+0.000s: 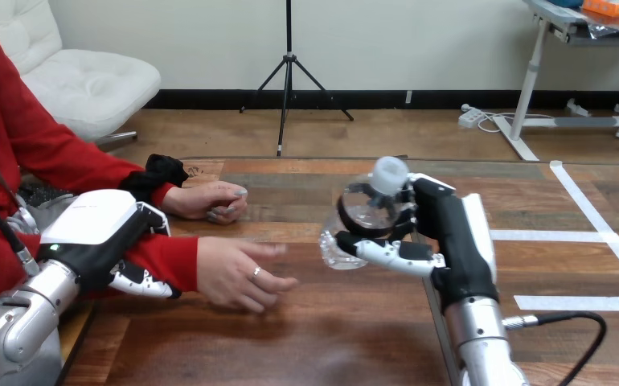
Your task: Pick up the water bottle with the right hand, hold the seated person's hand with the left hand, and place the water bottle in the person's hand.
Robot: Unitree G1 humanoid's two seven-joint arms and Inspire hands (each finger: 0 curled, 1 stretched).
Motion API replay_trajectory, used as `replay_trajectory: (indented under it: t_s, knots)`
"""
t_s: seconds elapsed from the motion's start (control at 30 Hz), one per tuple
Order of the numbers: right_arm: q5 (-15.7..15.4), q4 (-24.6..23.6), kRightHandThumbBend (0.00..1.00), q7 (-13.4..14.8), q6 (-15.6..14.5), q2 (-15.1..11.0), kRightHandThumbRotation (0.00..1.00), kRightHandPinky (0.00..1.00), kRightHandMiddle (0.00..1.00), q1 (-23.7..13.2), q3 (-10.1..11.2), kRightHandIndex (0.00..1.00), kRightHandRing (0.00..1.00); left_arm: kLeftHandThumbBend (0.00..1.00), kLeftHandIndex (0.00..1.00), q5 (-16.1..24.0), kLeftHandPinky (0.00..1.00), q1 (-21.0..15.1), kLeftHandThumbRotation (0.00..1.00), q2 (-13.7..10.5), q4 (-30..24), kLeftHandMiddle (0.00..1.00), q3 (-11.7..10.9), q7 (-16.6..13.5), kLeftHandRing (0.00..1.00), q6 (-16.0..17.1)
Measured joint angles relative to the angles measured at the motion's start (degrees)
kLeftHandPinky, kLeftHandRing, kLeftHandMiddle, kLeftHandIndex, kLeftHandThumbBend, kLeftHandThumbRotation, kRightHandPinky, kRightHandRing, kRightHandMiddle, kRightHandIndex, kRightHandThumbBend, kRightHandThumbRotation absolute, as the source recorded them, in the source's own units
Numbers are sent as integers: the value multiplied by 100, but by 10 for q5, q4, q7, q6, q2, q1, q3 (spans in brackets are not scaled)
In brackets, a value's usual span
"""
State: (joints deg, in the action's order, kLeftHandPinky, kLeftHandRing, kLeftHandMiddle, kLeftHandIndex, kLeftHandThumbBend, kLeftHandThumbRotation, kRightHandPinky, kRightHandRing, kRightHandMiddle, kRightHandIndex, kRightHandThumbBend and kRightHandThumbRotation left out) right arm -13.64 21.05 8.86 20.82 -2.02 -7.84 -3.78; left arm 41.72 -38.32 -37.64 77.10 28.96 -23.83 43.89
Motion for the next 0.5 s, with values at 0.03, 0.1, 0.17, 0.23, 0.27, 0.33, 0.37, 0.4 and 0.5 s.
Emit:
replay_trajectory:
  t_s: [0.03,0.1,0.17,0.23,0.27,0.33,0.37,0.4,0.5]
  knots:
    - [0,2,84,0,2,0,0,33,55,-1,-1,53,38,72,45,0,26,0,29,0,0,43,0,-1,34,2]
    - [-1,7,84,1,6,1,0,33,55,-4,-4,53,38,72,45,1,27,0,28,0,-1,43,0,-4,34,6]
    - [-3,11,84,2,9,2,0,33,54,-6,-6,53,38,72,45,2,27,0,27,0,-2,43,0,-7,34,11]
    - [-5,16,84,3,14,3,0,33,54,-9,-8,53,38,72,45,3,27,0,26,0,-4,43,0,-11,34,17]
    - [-5,18,84,3,15,3,0,33,54,-10,-9,53,38,72,45,3,27,0,26,0,-4,43,0,-12,34,20]
    - [-7,22,85,5,16,5,0,33,54,-12,-11,53,39,72,45,4,27,0,26,0,-6,43,0,-17,35,25]
    - [-7,24,85,6,17,5,0,33,54,-13,-11,53,39,72,45,5,27,0,26,0,-7,43,0,-18,35,27]
    - [-8,26,85,6,18,5,0,33,54,-14,-12,53,39,72,45,6,27,0,26,0,-8,43,0,-21,35,29]
    - [-8,32,85,9,21,7,0,33,55,-17,-13,53,39,73,45,9,27,0,25,0,-11,43,0,-26,35,34]
